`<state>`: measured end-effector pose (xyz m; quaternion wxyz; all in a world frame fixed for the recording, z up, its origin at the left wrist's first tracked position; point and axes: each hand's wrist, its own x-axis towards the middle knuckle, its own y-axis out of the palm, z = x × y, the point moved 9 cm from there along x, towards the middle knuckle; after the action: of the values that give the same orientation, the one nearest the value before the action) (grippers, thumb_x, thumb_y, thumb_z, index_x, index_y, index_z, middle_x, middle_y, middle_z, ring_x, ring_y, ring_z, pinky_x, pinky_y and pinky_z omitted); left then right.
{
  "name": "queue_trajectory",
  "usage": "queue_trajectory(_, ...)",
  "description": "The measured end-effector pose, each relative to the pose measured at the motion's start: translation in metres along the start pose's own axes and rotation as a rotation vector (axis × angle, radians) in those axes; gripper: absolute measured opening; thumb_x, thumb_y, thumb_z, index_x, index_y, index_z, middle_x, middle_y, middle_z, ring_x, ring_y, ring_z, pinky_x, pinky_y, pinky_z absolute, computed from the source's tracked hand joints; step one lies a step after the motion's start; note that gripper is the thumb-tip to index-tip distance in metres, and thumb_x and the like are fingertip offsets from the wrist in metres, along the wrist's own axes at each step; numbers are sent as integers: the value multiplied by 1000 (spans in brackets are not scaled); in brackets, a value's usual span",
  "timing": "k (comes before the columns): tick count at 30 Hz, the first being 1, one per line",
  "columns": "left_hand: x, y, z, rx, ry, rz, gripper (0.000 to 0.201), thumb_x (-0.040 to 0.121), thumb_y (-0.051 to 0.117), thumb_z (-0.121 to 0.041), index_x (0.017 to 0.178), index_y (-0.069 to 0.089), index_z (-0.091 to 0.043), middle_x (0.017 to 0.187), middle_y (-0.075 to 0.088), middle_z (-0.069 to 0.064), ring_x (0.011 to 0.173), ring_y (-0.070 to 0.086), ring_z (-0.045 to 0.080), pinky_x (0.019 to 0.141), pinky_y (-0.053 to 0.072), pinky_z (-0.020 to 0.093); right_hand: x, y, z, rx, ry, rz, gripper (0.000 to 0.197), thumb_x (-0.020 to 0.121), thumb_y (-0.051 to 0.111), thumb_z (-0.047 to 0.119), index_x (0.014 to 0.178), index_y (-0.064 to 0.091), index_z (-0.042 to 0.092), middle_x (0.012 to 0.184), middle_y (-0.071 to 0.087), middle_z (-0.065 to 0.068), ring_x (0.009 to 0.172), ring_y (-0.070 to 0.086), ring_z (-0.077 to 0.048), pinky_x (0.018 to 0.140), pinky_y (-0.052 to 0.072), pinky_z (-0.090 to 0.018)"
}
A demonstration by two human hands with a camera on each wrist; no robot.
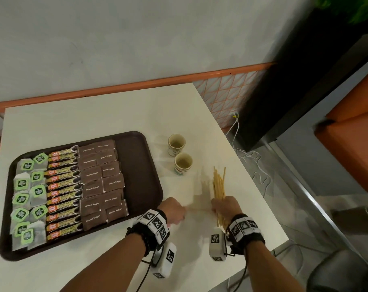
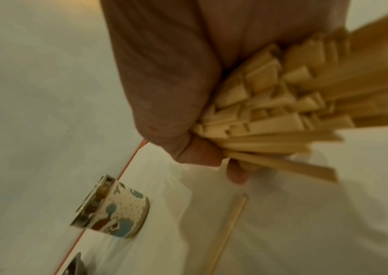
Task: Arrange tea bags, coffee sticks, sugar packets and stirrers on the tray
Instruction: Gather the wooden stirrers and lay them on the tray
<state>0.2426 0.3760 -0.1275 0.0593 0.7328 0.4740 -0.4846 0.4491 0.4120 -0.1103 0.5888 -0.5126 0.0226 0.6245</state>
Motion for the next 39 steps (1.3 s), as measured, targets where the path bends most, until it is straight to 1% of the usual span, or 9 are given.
queue_trajectory(2, 3, -5, -6, 144, 84, -114, 27, 87, 53, -21, 99, 73, -7, 103, 74, 14, 84, 69, 23, 73, 57, 30, -5, 0, 2, 27, -15, 29, 23, 79, 58, 13, 58, 66, 7, 53, 63, -2, 54, 59, -20, 59, 49, -28)
queue_trajectory(6, -5, -5, -36, 355, 251, -296, 18, 89, 54, -23, 102, 65, -25, 110, 64, -2, 104, 62, 22, 88, 51, 34, -17, 4, 2, 227, -41, 99, 12, 87, 48, 0, 79, 57, 3, 63, 56, -12, 51, 53, -21, 46, 45, -24)
queue_trajectory(10, -6, 13, -58, 604, 302, -343, 26, 94, 55, -19, 120, 53, -19, 125, 50, 4, 118, 49, 27, 94, 43, 42, -19, 2, -7, 246, -87, 119, 9, 85, 48, 2, 79, 53, 6, 63, 53, -10, 51, 49, -21, 49, 42, -29)
queue_trajectory(20, -12, 35, -44, 848, 244, -388, 31, 92, 41, -2, 121, 50, -5, 125, 50, 14, 116, 47, 32, 92, 38, 43, -27, 26, -42, 387, 13, 158, 14, 88, 63, 18, 80, 57, 7, 54, 49, -5, 44, 44, -18, 45, 37, -27)
queue_trajectory(25, -11, 28, -35, 380, 338, -273, 17, 100, 41, -19, 111, 51, -12, 113, 58, 9, 104, 56, 28, 90, 46, 38, -35, 47, -24, 622, 17, 231, 18, 88, 72, 20, 79, 61, 8, 55, 47, -5, 44, 42, -17, 46, 38, -28)
queue_trajectory(29, -19, 14, -31, -54, 374, -233, 12, 98, 50, -25, 94, 57, -16, 90, 63, -2, 78, 55, 12, 62, 40, 18, -39, 51, 0, 713, -45, 269, 19, 87, 72, 19, 74, 63, 9, 58, 47, -8, 46, 43, -19, 47, 40, -29)
queue_trajectory(32, -26, 3, -33, -110, 410, -244, 10, 96, 54, -23, 89, 60, -19, 80, 62, -9, 69, 54, 1, 58, 38, 10, -41, 48, 15, 592, -147, 260, 24, 88, 70, 26, 78, 66, 4, 61, 55, -10, 50, 51, -21, 51, 45, -31)
queue_trajectory(35, -32, -20, -36, -242, 409, -264, 15, 97, 52, -23, 82, 55, -22, 77, 61, -8, 71, 57, 9, 74, 52, 26, -44, 49, 24, 551, -221, 258, 30, 92, 65, 28, 82, 70, 1, 68, 62, -10, 58, 55, -21, 57, 50, -33)
queue_trajectory(39, -44, -66, -49, -420, 429, -389, 18, 99, 47, -29, 87, 55, -19, 86, 67, 0, 85, 65, 20, 90, 53, 42, -52, 50, 37, 573, -321, 246, 28, 95, 63, 28, 75, 66, 8, 68, 64, -10, 63, 56, -26, 66, 51, -37)
